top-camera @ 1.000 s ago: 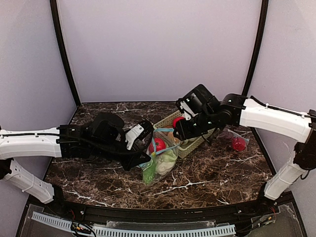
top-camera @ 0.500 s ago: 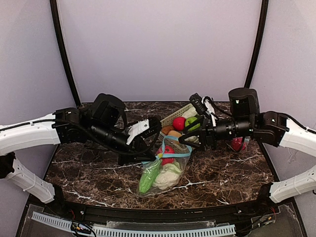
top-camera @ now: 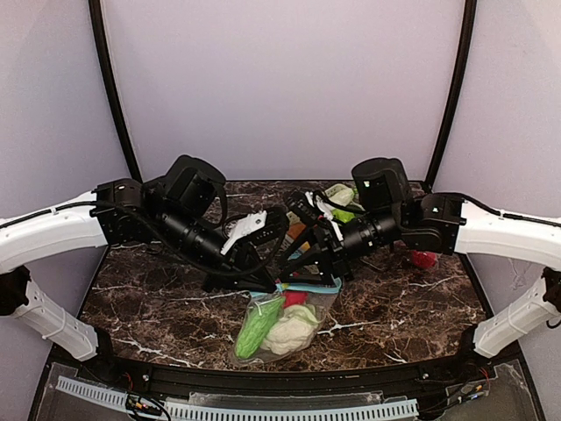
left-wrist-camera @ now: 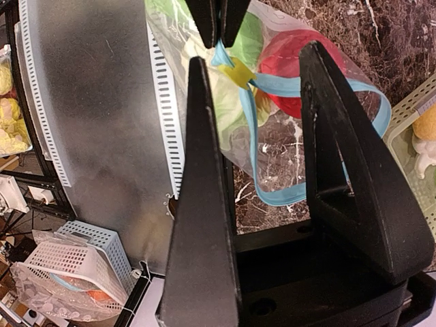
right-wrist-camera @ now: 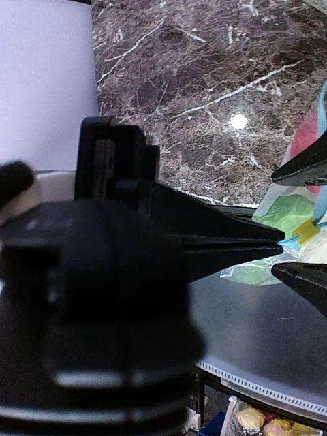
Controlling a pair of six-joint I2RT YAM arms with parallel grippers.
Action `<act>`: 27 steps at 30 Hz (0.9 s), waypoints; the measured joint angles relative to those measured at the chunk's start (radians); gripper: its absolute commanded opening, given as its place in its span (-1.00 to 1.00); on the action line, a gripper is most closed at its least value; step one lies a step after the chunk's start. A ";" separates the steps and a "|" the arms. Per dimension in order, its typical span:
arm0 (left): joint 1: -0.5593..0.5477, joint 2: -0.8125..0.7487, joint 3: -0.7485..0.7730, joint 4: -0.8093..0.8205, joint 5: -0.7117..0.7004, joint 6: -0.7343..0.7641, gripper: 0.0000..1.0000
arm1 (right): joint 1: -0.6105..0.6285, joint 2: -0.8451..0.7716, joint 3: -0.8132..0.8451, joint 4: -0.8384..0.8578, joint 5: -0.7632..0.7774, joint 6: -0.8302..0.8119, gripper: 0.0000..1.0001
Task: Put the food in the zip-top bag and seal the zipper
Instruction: Adjust the zipper food storage bag at the center of the board.
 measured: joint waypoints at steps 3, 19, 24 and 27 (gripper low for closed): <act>0.000 0.003 0.000 -0.006 0.013 0.000 -0.99 | 0.005 0.018 0.014 -0.001 -0.030 -0.015 -0.31; 0.000 0.003 0.000 -0.037 0.016 0.001 -0.99 | 0.006 0.048 0.014 -0.033 -0.081 -0.023 -0.38; 0.000 0.003 0.000 -0.058 0.016 0.001 -0.99 | 0.006 0.054 0.014 -0.047 -0.070 -0.032 -0.34; 0.000 0.003 0.000 -0.064 0.016 0.000 -0.99 | 0.006 0.058 0.015 -0.047 -0.071 -0.034 -0.34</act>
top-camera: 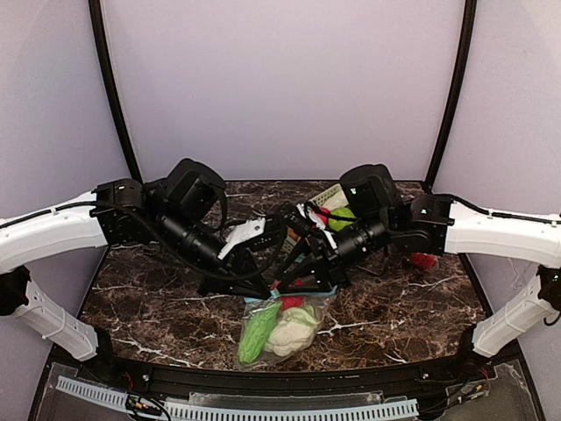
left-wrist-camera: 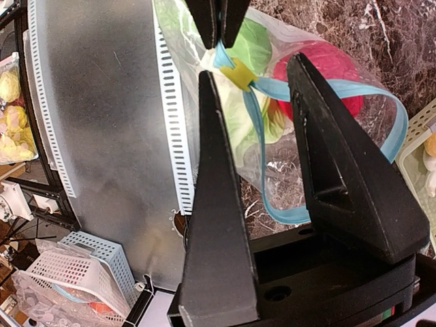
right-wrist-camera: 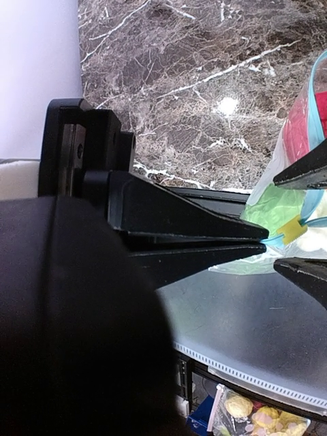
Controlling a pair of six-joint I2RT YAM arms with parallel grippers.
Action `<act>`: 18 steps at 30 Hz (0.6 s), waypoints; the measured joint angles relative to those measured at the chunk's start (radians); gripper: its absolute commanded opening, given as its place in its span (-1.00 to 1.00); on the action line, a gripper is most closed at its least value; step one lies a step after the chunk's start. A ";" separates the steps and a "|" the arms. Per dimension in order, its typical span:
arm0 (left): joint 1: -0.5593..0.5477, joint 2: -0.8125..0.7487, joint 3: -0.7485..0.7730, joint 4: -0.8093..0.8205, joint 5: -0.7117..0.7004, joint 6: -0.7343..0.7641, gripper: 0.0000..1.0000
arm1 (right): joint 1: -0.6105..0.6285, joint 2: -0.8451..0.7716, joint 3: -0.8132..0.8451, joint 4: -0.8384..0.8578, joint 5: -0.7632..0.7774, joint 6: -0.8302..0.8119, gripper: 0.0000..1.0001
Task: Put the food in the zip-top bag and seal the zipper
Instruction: Adjust the zipper food storage bag at the center of the board, then zip the zipper on the zipper food storage bag.
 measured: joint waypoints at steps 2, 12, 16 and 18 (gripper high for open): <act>0.000 -0.002 0.000 -0.002 -0.001 0.000 -0.99 | 0.000 0.004 0.000 0.002 -0.009 0.000 -0.36; 0.053 -0.071 -0.042 0.069 0.050 -0.024 -0.99 | 0.000 0.008 -0.008 0.042 -0.037 0.016 -0.37; 0.061 -0.079 -0.042 0.100 0.088 -0.039 -0.99 | 0.000 0.008 -0.010 0.047 -0.044 0.020 -0.43; 0.062 -0.079 -0.042 0.107 0.101 -0.044 -0.99 | 0.000 0.008 -0.010 0.048 -0.046 0.027 -0.47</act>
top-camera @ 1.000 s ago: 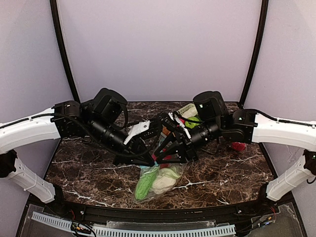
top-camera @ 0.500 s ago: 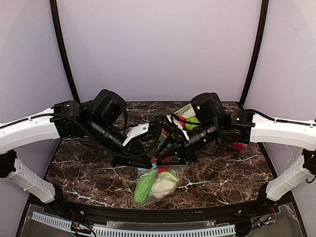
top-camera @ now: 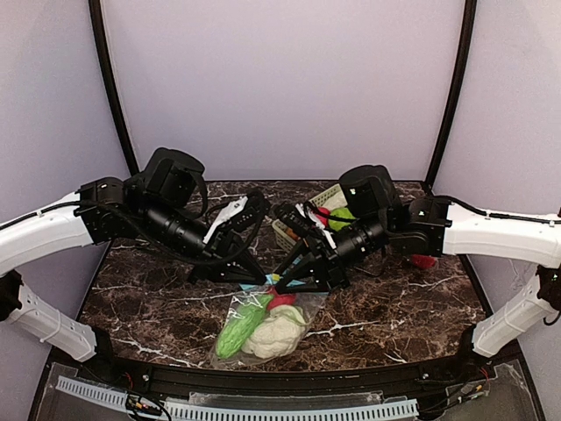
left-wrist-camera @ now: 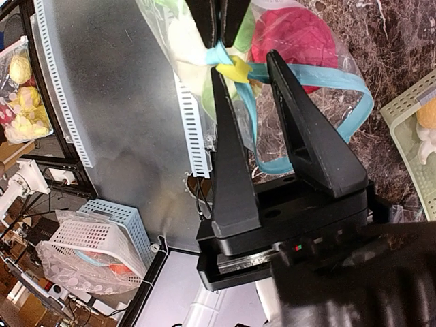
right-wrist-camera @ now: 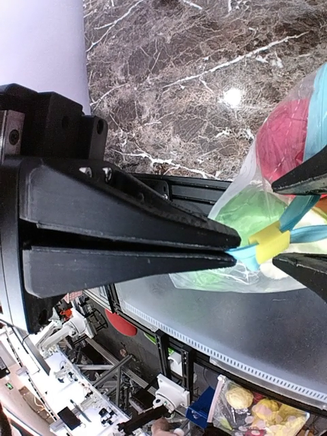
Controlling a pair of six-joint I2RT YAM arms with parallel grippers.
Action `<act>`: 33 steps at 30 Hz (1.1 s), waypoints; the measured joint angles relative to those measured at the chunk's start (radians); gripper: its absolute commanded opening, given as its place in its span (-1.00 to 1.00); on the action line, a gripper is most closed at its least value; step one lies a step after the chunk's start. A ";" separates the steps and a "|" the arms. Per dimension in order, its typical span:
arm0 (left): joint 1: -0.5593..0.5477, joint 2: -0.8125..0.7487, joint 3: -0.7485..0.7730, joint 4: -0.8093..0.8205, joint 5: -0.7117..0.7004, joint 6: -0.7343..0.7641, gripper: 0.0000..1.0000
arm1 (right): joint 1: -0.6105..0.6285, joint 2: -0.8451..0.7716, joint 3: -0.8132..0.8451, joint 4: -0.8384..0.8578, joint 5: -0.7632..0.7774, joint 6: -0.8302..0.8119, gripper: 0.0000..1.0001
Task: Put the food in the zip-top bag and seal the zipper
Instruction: Zip the zipper on the zipper food storage bag.
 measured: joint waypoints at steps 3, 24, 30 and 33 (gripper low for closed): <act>0.000 0.000 0.000 0.000 0.010 -0.003 -0.99 | 0.000 -0.001 0.000 0.008 -0.010 0.011 -0.51; 0.000 0.003 0.000 -0.032 0.039 0.003 -0.99 | 0.000 0.025 0.006 0.043 -0.145 0.044 -0.68; 0.000 0.006 0.000 -0.042 0.051 0.006 -0.99 | 0.000 0.035 0.013 0.045 -0.171 0.057 -0.49; 0.000 0.013 0.000 -0.045 0.057 0.006 -0.99 | 0.000 0.041 0.014 0.059 -0.187 0.064 -0.48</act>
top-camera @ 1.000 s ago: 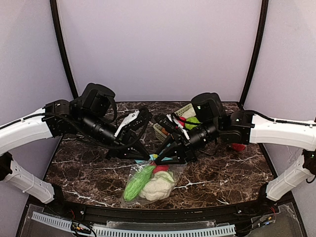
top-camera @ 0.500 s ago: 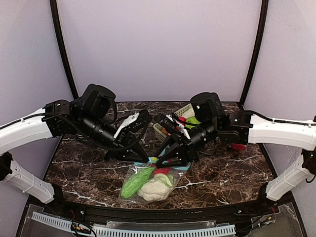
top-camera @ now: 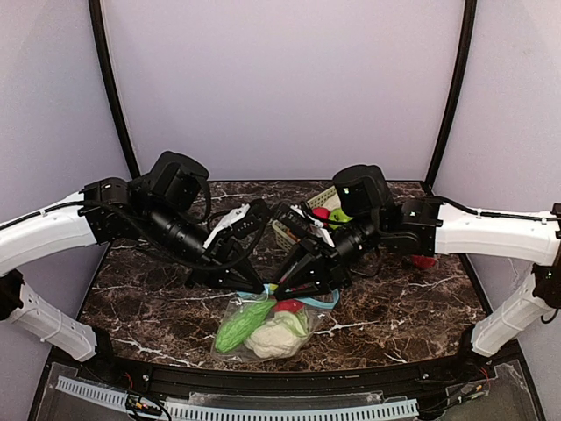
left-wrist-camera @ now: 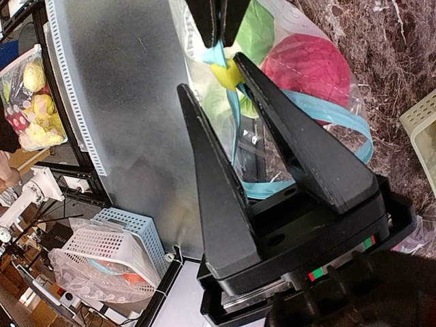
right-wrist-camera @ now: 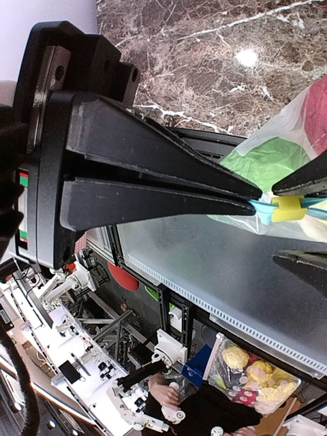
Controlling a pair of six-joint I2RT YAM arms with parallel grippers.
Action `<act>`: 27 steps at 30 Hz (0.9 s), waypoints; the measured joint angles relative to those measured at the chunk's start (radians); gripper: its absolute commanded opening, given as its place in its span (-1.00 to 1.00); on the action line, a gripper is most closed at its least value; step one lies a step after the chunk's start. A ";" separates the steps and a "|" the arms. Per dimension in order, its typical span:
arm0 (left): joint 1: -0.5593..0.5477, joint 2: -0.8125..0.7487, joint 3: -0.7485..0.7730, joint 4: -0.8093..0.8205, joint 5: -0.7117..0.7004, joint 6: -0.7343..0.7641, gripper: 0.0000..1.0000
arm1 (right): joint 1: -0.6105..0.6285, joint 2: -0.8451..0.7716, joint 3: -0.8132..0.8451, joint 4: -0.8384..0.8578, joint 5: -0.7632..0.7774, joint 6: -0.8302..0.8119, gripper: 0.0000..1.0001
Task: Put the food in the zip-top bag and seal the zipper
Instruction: Zip the zipper on the zipper food storage bag.
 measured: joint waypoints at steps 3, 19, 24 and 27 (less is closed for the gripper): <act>0.000 0.002 0.000 0.000 0.007 0.000 -0.99 | 0.000 0.007 0.000 0.013 -0.014 0.009 -0.49; 0.000 0.004 0.000 -0.009 0.012 0.003 -0.99 | -0.006 0.018 0.000 0.047 -0.019 0.034 -0.98; 0.000 0.004 0.008 -0.038 -0.066 0.017 -0.99 | -0.017 0.016 0.004 -0.002 0.044 -0.007 -0.99; 0.000 0.004 0.014 -0.064 -0.144 0.035 -0.99 | -0.021 0.016 0.026 -0.078 0.121 -0.052 -1.00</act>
